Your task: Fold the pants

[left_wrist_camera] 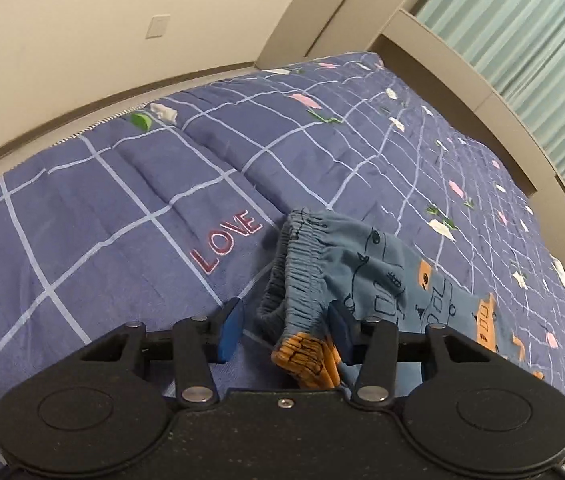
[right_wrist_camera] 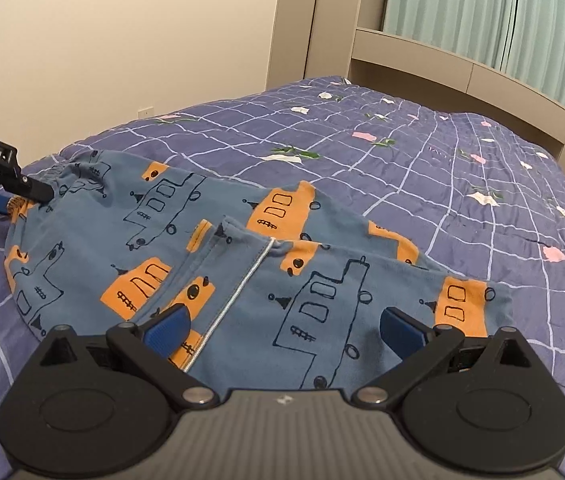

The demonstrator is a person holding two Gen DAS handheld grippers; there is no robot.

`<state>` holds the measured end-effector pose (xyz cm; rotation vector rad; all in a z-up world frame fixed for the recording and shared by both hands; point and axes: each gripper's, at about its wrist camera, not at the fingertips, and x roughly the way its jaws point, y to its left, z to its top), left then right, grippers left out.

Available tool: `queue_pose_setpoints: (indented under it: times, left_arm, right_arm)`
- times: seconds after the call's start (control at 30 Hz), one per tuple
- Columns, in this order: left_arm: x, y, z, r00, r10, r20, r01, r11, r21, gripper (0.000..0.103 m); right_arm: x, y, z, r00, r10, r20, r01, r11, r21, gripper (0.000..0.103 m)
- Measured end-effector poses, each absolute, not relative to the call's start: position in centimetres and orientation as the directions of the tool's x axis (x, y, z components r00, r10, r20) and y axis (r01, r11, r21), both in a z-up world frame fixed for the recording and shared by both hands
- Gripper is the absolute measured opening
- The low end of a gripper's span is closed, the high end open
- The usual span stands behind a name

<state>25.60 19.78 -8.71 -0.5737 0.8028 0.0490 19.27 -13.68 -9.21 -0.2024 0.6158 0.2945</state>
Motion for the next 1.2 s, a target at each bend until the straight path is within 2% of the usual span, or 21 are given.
queue_pose_setpoints:
  times: [0.03, 0.1, 0.3, 0.57, 0.63, 0.77, 0.87, 1.0, 1.07, 1.13, 1.2]
  left_arm:
    - [25.7, 19.7, -8.4, 0.701, -0.163, -0.694, -0.26, 0.848, -0.462, 0.027]
    - [25.3, 18.8, -7.0, 0.717, -0.125, -0.685, -0.262, 0.863, -0.431, 0.021]
    - [24.3, 15.1, -1.9, 0.794, -0.092, -0.601, -0.184, 0.905, -0.382, 0.017]
    - [23.5, 5.4, 4.0, 0.813, -0.238, -0.531, 0.11, 0.959, -0.261, 0.011]
    - [23.4, 2.4, 4.4, 0.794, -0.289, -0.535, 0.188, 0.953, -0.236, 0.003]
    - [23.2, -3.8, 3.4, 0.736, -0.359, -0.575, 0.317, 0.932, -0.177, 0.003]
    - [23.5, -7.7, 0.2, 0.682, -0.387, -0.621, 0.38, 0.912, -0.151, 0.004]
    - [23.3, -9.7, -3.8, 0.624, -0.395, -0.674, 0.403, 0.902, -0.155, 0.013]
    - [22.8, -9.8, -4.4, 0.625, -0.393, -0.675, 0.404, 0.902, -0.152, 0.027]
    - [21.9, -9.6, -4.3, 0.646, -0.398, -0.652, 0.418, 0.899, -0.134, 0.055]
    - [21.3, -9.2, -3.9, 0.673, -0.379, -0.636, 0.422, 0.902, -0.091, 0.069]
  right_arm:
    - [19.2, -13.7, -9.2, 0.779, 0.21, -0.591, -0.33, 0.939, -0.101, 0.103]
    - [19.1, -13.8, -8.9, 0.784, 0.213, -0.583, -0.33, 0.938, -0.101, 0.103]
    - [18.5, -15.2, -8.0, 0.802, 0.216, -0.557, -0.314, 0.946, -0.084, 0.103]
    - [17.3, -20.3, -6.3, 0.836, 0.189, -0.515, -0.262, 0.962, -0.073, 0.103]
    - [16.8, -21.8, -6.1, 0.842, 0.175, -0.51, -0.25, 0.965, -0.082, 0.103]
    - [15.6, -24.9, -5.8, 0.859, 0.119, -0.498, -0.191, 0.977, -0.095, 0.103]
    - [14.9, -27.5, -6.2, 0.859, 0.079, -0.505, -0.141, 0.986, -0.086, 0.103]
    - [14.3, -30.1, -7.0, 0.844, 0.047, -0.534, -0.103, 0.992, -0.074, 0.103]
    - [14.2, -30.7, -7.4, 0.84, 0.042, -0.54, -0.097, 0.993, -0.073, 0.103]
    - [14.4, -30.9, -7.7, 0.839, 0.045, -0.542, -0.098, 0.993, -0.069, 0.103]
    - [14.6, -30.7, -7.6, 0.844, 0.061, -0.533, -0.109, 0.992, -0.059, 0.103]
